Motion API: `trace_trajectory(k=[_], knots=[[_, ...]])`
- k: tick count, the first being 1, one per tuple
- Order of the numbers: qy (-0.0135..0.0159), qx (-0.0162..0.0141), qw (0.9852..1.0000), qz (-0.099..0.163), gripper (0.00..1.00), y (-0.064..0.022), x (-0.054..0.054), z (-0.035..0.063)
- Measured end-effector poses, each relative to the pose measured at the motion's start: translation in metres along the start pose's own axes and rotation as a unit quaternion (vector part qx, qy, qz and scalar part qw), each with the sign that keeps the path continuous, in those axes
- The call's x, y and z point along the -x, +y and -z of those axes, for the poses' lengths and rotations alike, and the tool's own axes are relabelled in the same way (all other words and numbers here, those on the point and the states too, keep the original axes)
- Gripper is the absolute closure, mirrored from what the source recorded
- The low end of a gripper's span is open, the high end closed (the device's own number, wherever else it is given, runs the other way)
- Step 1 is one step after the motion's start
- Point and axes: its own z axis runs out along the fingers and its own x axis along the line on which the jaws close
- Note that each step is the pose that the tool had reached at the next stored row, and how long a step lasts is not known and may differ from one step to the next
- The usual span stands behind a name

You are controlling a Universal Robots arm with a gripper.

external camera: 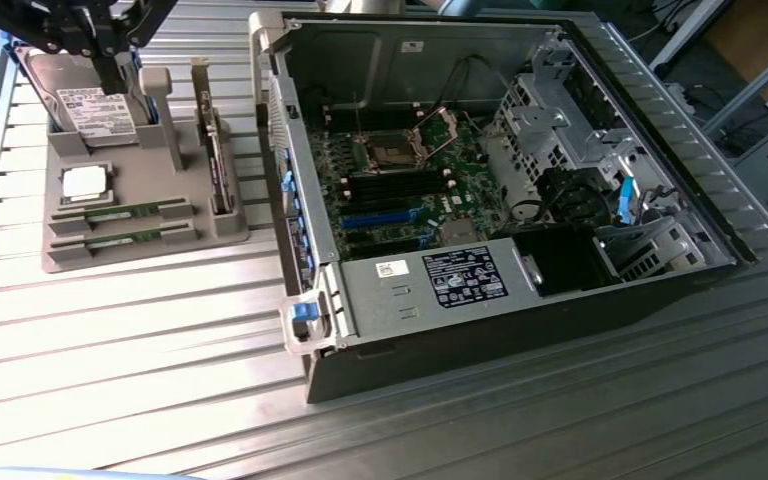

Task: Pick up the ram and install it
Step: 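Pick up the ram and move it above insertion slot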

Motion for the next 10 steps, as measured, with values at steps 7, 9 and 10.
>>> trace_trajectory(k=[7,9,10], knots=[[0.0017,0.001,0.9992,0.04,0.9,0.0,0.0,0.0],[0.002,0.0012,0.9989,0.046,0.9,0.0,0.0,0.0],[0.0022,0.0013,0.9987,0.05,0.9,0.0,0.0,0.0]])
